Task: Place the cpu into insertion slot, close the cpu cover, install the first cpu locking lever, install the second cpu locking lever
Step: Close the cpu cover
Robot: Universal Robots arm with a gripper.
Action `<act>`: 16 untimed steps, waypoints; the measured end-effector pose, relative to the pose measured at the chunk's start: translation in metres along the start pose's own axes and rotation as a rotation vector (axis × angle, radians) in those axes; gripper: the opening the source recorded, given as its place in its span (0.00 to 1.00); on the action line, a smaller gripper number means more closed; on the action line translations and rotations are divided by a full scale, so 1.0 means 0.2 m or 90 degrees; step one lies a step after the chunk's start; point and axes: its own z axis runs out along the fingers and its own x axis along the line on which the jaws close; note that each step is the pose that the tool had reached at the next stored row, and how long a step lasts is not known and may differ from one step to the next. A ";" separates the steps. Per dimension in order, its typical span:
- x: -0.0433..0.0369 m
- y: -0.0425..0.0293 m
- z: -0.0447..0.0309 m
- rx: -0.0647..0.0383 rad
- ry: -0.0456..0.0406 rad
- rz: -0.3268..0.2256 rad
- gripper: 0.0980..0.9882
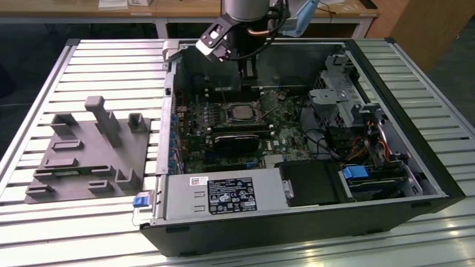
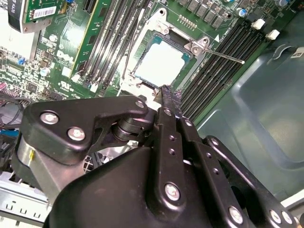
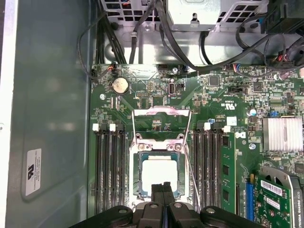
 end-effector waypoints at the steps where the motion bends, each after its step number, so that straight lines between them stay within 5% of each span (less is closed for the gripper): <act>1: 0.000 0.000 -0.002 0.000 0.0000 0.000 0.01; 16: 0.000 0.002 -0.033 0.000 -0.0001 0.001 0.01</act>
